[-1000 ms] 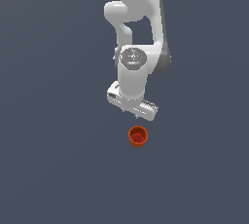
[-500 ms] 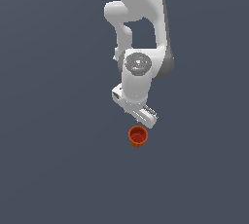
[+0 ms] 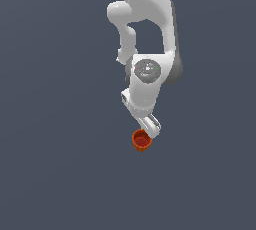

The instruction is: Pick up the object and move it to a goal position.

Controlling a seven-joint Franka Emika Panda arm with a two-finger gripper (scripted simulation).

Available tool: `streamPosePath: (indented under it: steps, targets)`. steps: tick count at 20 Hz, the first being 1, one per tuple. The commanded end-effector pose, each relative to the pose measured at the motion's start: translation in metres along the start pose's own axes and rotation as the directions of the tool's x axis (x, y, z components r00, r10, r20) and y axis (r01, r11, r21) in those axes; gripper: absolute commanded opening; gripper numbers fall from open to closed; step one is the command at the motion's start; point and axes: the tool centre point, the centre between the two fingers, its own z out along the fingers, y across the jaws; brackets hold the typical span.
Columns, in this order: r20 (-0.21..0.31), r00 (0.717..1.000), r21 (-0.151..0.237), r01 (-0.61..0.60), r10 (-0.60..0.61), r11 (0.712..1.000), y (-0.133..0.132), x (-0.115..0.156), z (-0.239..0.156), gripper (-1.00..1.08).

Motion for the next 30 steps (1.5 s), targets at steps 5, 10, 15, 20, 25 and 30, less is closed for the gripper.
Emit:
streamPosePath:
  steps: [5, 10, 15, 20, 25, 30]
  targets:
    - [-0.009, 0.987, -0.007, -0.16, 0.16, 0.987, -0.008, -0.002, 0.005, 0.28]
    - [-0.018, 0.96, -0.009, -0.278, 0.278, 0.961, -0.015, -0.005, 0.008, 0.28]
    - [-0.028, 0.922, -0.01, -0.388, 0.387, 0.922, -0.021, -0.007, 0.011, 0.28]
    - [-0.036, 0.884, -0.008, -0.467, 0.467, 0.884, -0.025, -0.009, 0.014, 0.28]
    - [-0.042, 0.855, -0.006, -0.518, 0.517, 0.856, -0.029, -0.01, 0.015, 0.28]
    - [-0.044, 0.84, -0.005, -0.541, 0.54, 0.841, -0.03, -0.011, 0.016, 0.28]
